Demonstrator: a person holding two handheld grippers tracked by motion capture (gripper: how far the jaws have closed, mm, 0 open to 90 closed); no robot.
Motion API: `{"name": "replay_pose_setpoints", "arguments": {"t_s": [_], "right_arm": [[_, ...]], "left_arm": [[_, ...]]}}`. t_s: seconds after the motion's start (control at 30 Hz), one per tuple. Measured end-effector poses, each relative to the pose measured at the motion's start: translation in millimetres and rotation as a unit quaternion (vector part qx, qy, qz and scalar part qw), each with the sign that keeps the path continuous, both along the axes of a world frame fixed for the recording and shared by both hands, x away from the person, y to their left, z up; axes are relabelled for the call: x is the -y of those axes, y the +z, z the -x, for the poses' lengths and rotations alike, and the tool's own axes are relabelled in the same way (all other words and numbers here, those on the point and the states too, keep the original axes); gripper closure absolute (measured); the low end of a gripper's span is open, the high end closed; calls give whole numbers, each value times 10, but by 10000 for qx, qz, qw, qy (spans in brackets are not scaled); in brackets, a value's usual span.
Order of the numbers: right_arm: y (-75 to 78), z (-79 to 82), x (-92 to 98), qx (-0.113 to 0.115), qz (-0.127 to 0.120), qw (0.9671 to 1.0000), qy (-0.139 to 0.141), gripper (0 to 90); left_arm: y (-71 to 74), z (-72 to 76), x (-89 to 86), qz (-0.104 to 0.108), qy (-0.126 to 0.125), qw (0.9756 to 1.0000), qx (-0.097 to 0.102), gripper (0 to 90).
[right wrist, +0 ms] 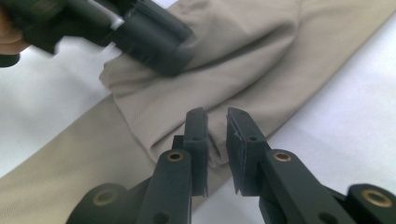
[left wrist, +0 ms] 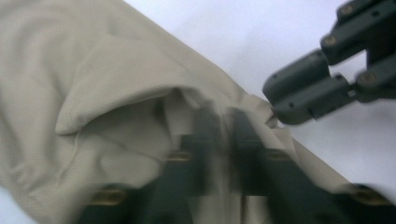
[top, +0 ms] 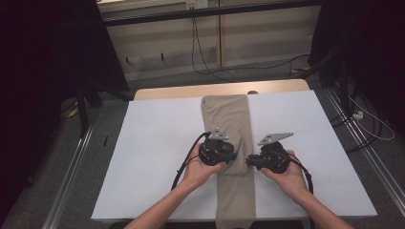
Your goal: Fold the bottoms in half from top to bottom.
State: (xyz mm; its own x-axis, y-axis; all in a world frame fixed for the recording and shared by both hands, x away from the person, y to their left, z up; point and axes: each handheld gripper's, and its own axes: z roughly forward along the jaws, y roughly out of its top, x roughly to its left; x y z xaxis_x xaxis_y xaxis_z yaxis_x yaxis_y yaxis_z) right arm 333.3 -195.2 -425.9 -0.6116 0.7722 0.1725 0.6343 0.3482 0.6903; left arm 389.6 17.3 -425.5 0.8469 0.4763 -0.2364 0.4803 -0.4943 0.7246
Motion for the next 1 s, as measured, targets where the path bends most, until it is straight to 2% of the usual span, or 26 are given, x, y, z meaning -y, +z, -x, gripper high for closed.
{"name": "replay_pose_setpoints", "arguments": {"t_s": [0.07,0.13,0.2,0.33,0.47,0.53,0.57,0.63,0.77,0.87,0.93,1.0], "right_arm": [[-22,15,-3,1,9,10000,22,774],[-29,14,-5,0,58,10000,35,766],[-29,8,-10,-29,108,9999,7,757],[-41,4,-27,-84,187,9998,31,747],[6,-21,-50,-11,222,9998,14,730],[41,-56,-76,56,188,9998,45,728],[57,-82,-100,94,161,9998,30,727],[72,-153,-166,96,69,9999,109,728],[28,-271,-331,-76,-168,9994,279,686],[-11,-342,-433,-95,-153,9995,253,619],[-36,-406,-483,-74,-25,9998,186,560],[-74,-474,-516,-114,-7,9999,126,559]], "left_arm": [[6,-20,-29,13,45,9999,-109,900],[44,-28,-97,90,167,9998,-112,900],[92,-29,-194,79,323,9994,23,900],[130,-45,-427,1,596,9982,27,900],[39,-16,-627,-187,705,9973,-35,900],[-28,2,-687,-149,753,9970,-127,900],[-52,9,-701,-186,762,9968,-180,900],[-77,40,-689,-280,743,9967,-140,900],[-134,73,-654,-429,687,9967,-103,900],[-147,62,-650,-518,683,9962,-145,900],[-157,45,-662,-539,726,9956,-227,900],[-170,32,-680,-595,774,9948,-300,900]]}}
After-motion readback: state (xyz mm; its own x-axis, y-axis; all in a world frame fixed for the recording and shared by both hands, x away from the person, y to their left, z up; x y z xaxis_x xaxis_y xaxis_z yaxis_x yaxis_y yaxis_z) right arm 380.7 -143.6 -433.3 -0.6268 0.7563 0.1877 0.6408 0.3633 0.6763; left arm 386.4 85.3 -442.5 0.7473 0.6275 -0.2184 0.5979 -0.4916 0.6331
